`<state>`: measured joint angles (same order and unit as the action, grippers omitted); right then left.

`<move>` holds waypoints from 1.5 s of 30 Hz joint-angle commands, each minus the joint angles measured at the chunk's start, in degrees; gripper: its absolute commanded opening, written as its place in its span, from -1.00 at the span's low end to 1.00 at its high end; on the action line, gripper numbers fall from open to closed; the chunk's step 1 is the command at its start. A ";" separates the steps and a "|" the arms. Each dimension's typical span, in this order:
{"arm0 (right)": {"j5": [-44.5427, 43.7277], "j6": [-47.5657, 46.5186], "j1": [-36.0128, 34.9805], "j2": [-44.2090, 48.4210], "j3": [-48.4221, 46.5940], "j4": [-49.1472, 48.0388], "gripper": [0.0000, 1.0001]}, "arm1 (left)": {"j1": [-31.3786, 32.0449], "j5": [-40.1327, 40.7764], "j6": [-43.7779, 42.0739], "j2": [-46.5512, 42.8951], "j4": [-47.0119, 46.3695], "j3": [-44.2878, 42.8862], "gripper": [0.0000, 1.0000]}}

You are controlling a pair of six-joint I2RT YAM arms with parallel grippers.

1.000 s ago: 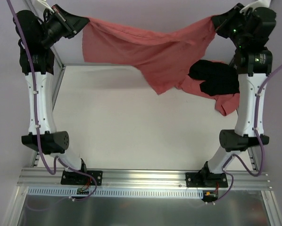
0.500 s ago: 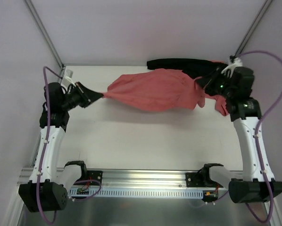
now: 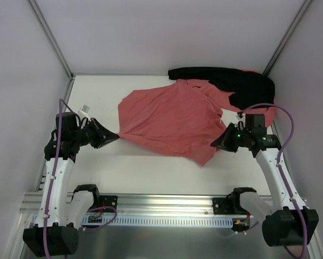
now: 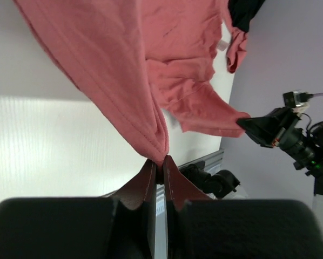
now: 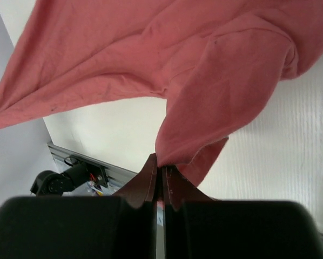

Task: Fold and stack the t-shirts
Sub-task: Flatten out the tshirt

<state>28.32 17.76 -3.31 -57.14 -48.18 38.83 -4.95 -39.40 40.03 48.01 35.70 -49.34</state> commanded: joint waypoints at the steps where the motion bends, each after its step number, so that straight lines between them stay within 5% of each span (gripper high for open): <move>1: -0.88 -5.09 -0.38 2.91 -0.86 9.06 -0.99 | -0.24 2.74 -2.76 -2.74 9.28 0.91 -1.00; 11: -13.27 -13.36 -0.21 10.73 -5.51 33.83 -0.99 | -0.23 7.84 -10.32 -3.80 25.46 1.36 -1.00; 21: -21.46 -13.80 -0.20 13.64 -13.33 44.14 -0.99 | -0.32 17.06 -14.98 -3.28 32.94 -3.30 -1.00; 22: -21.55 -14.15 -0.29 13.47 -14.56 44.57 -0.92 | -0.32 18.55 -15.24 -3.19 33.11 -3.83 -0.88; 23: -22.33 -14.16 -0.29 12.85 -15.35 44.84 -0.45 | -0.32 19.52 -15.07 -3.01 33.64 -4.18 -0.53; 24: -23.38 -14.16 -0.21 12.59 -16.14 44.93 0.10 | -0.32 19.88 -14.90 -3.01 33.29 -4.27 0.82; 25: -24.00 -14.50 -0.20 12.41 -17.02 44.23 0.98 | -0.32 20.15 -14.63 -3.01 33.12 -4.79 0.97; 26: -24.79 -14.25 -0.20 12.15 -19.21 43.71 0.99 | -0.32 19.80 -14.11 -3.10 32.51 -4.89 0.98; 34: -30.69 -12.49 -0.21 2.76 -35.65 34.50 0.99 | -0.32 16.90 -6.47 -3.81 14.69 -6.74 0.97; 41: -16.66 -8.18 -0.29 -22.08 -43.74 16.93 0.99 | -0.32 7.15 0.39 16.48 -20.45 -4.96 0.97; 45: -11.98 -6.25 -0.47 -36.14 -51.97 13.12 0.99 | -0.32 4.43 4.25 28.79 -29.62 -8.57 0.92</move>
<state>9.93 8.64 -3.38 -85.52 -94.43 58.17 -4.97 -30.17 39.27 71.96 20.21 -55.07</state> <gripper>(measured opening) 0.993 0.964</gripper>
